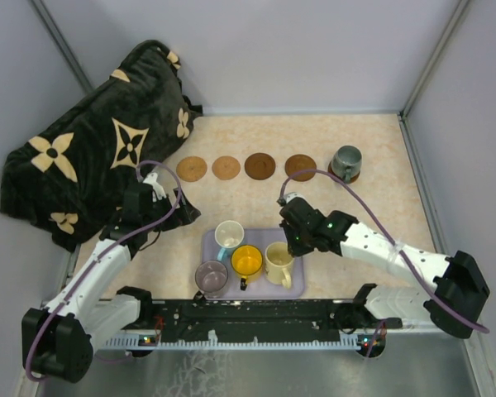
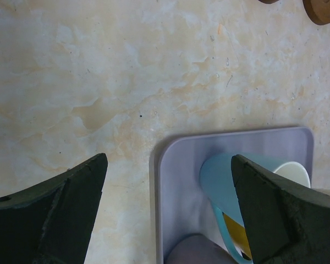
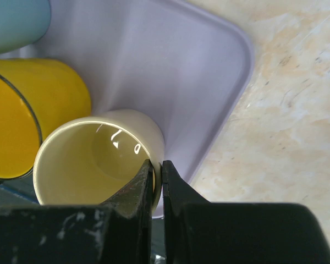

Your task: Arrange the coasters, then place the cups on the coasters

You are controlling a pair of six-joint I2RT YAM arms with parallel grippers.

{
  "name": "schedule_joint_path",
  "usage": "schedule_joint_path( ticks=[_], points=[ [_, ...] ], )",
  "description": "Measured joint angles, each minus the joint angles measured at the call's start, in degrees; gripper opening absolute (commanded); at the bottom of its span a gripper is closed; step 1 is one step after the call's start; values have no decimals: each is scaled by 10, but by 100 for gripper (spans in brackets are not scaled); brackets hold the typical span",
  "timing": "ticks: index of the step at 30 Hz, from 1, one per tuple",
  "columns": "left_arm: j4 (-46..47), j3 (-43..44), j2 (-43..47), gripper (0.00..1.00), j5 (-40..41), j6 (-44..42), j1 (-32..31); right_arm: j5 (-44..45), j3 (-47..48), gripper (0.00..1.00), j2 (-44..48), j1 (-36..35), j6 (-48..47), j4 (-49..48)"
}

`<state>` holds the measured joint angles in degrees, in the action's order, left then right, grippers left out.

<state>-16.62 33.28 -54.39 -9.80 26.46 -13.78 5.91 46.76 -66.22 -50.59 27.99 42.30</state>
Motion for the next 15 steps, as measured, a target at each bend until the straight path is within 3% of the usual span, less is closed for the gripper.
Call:
schedule_joint_path(
  ticks=[9,15],
  points=[
    [1,0,-1,100,0,-3,0,56,10,0,-4,-7,-15,-13],
    [1,0,-1,100,0,-3,0,78,10,4,-9,-9,-23,-27]
  ],
)
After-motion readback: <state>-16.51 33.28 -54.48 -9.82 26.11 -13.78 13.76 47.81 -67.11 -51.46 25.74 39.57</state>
